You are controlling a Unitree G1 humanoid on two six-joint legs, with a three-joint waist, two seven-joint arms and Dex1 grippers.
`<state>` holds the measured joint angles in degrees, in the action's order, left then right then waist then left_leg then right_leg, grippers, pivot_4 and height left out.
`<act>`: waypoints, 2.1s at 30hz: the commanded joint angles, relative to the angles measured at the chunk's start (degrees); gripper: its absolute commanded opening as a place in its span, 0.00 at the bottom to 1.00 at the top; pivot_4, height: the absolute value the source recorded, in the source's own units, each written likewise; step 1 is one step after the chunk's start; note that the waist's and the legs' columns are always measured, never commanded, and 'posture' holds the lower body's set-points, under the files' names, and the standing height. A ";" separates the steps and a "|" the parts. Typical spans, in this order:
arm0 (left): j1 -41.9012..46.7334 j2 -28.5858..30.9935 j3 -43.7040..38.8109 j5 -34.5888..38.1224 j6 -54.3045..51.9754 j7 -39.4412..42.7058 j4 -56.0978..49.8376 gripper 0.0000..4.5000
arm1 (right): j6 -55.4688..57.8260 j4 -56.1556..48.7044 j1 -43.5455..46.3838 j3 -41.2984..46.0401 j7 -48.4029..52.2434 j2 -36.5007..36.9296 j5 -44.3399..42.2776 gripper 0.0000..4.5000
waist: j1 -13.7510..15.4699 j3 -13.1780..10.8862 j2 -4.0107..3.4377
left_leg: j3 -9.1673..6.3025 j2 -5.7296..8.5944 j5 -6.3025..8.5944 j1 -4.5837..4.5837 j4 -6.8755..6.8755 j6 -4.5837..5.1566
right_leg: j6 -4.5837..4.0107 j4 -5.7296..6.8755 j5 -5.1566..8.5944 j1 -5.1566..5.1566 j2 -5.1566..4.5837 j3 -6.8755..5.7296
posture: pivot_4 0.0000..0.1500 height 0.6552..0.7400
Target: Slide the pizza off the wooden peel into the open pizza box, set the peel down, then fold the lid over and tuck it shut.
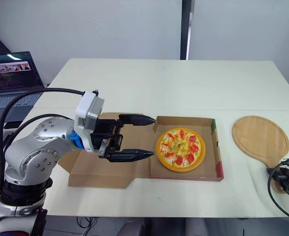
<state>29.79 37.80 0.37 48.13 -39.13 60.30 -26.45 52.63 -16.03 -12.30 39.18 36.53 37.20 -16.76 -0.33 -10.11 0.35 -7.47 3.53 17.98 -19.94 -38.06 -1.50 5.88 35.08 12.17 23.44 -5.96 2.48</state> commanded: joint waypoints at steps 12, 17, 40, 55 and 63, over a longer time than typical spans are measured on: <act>0.39 1.54 -2.54 -1.36 0.44 -2.93 1.01 1.00 | -9.03 -7.83 -6.07 8.45 8.64 7.18 -7.55 0.99 | -0.75 0.01 -0.02 | 0.03 -0.09 0.03 0.11 0.00 0.05 | 0.02 -0.01 0.01 -0.10 0.12 0.03 | 1.00 1.00; -4.30 3.76 -8.29 -0.67 -0.29 -6.11 0.43 1.00 | -12.31 -10.76 1.76 0.36 12.04 14.03 -9.65 0.99 | -1.63 0.01 -0.03 | 0.03 -0.14 0.02 0.13 0.00 0.04 | 0.01 -0.01 0.01 -0.10 0.14 0.04 | 1.00 1.00; -63.20 -11.52 -44.90 45.25 -5.90 -44.99 -10.86 1.00 | -13.94 -2.83 50.75 -46.01 27.14 9.66 -12.92 0.99 | -0.84 -0.25 0.43 | -0.19 -0.23 0.15 -0.04 0.03 -0.20 | -0.14 -0.01 0.03 0.15 0.08 -0.11 | 1.00 1.00; -72.01 -29.00 -31.48 53.41 8.02 -64.54 -10.45 1.00 | -14.90 -0.93 53.05 -47.95 29.82 7.67 -11.53 0.99 | 0.33 -0.25 0.48 | -0.04 -0.23 0.16 -0.01 -0.01 -0.18 | -0.27 -0.04 0.10 0.08 0.11 -0.11 | 1.00 1.00; -68.95 -29.12 -27.76 53.58 10.02 -66.30 -7.20 1.00 | -14.26 -1.09 54.64 -48.46 30.59 7.60 -11.77 0.99 | 0.29 -0.25 0.48 | -0.01 -0.23 0.16 -0.01 0.00 -0.18 | -0.27 -0.05 0.10 0.09 0.13 -0.09 | 1.00 1.00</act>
<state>-39.13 8.72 -27.79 101.14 -29.67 -5.89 -33.52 38.57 -15.99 41.06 -10.18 66.51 44.73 -28.23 -0.04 -10.36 0.83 -7.49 3.30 18.14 -19.94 -38.06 -1.68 5.61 35.03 12.27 23.53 -5.83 2.38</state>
